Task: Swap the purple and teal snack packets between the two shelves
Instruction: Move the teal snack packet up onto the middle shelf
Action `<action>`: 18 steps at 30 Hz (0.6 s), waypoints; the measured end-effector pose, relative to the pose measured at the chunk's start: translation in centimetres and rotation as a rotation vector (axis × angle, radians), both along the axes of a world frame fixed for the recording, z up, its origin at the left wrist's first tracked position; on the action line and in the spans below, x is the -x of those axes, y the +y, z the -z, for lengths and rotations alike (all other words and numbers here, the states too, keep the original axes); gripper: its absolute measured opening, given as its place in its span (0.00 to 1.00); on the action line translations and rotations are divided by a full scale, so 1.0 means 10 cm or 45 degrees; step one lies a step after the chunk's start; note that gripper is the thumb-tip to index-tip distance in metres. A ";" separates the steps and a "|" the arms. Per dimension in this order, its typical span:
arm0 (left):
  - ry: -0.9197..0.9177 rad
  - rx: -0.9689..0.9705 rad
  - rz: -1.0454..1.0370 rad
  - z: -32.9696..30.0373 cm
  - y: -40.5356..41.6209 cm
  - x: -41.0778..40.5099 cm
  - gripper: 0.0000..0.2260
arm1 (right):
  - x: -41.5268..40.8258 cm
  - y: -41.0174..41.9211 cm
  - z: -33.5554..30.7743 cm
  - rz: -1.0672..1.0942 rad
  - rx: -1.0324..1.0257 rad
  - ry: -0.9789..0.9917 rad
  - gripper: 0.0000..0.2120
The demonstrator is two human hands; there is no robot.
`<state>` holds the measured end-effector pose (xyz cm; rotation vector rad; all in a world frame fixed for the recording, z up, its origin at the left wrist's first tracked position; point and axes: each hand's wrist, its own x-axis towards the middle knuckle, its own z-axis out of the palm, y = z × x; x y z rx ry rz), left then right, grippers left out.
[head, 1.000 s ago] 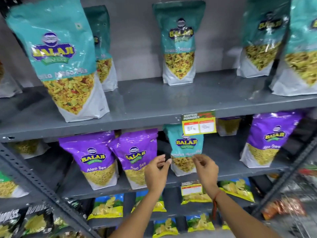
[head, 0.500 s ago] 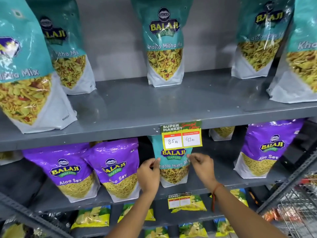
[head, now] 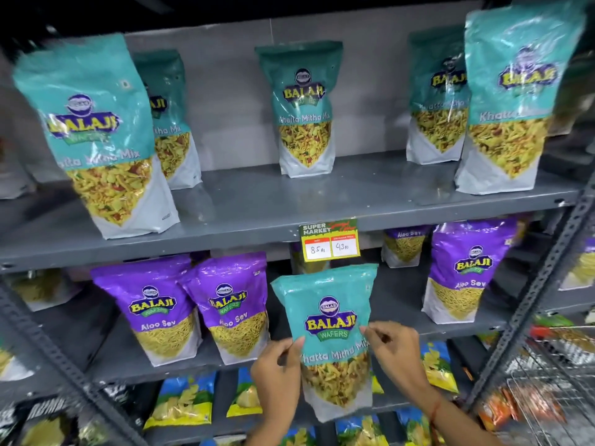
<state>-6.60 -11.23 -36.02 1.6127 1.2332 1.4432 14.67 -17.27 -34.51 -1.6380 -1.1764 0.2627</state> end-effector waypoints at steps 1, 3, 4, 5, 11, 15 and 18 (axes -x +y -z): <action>-0.055 -0.039 -0.022 -0.12 -0.09 0.03 0.17 | 0.04 -0.08 -0.14 -0.005 -0.055 -0.028 0.07; -0.124 -0.157 -0.040 -0.42 -0.22 0.08 0.10 | 0.12 -0.21 -0.46 -0.026 -0.181 -0.059 0.03; -0.155 -0.214 -0.038 -0.58 -0.24 0.09 0.09 | 0.15 -0.25 -0.65 -0.039 -0.243 -0.060 0.03; -0.185 -0.268 -0.023 -0.76 -0.25 0.11 0.09 | 0.17 -0.27 -0.84 -0.053 -0.297 -0.057 0.03; -0.266 -0.522 0.005 -1.94 0.04 0.16 0.05 | 0.17 -0.08 -2.05 -0.137 -0.537 -0.061 0.10; -0.313 -0.558 0.019 -2.64 0.42 0.08 0.07 | 0.15 0.24 -2.76 -0.124 -0.674 -0.135 0.12; -0.341 -0.550 -0.006 -3.03 0.68 0.00 0.07 | 0.13 0.52 -3.09 -0.102 -0.732 -0.180 0.16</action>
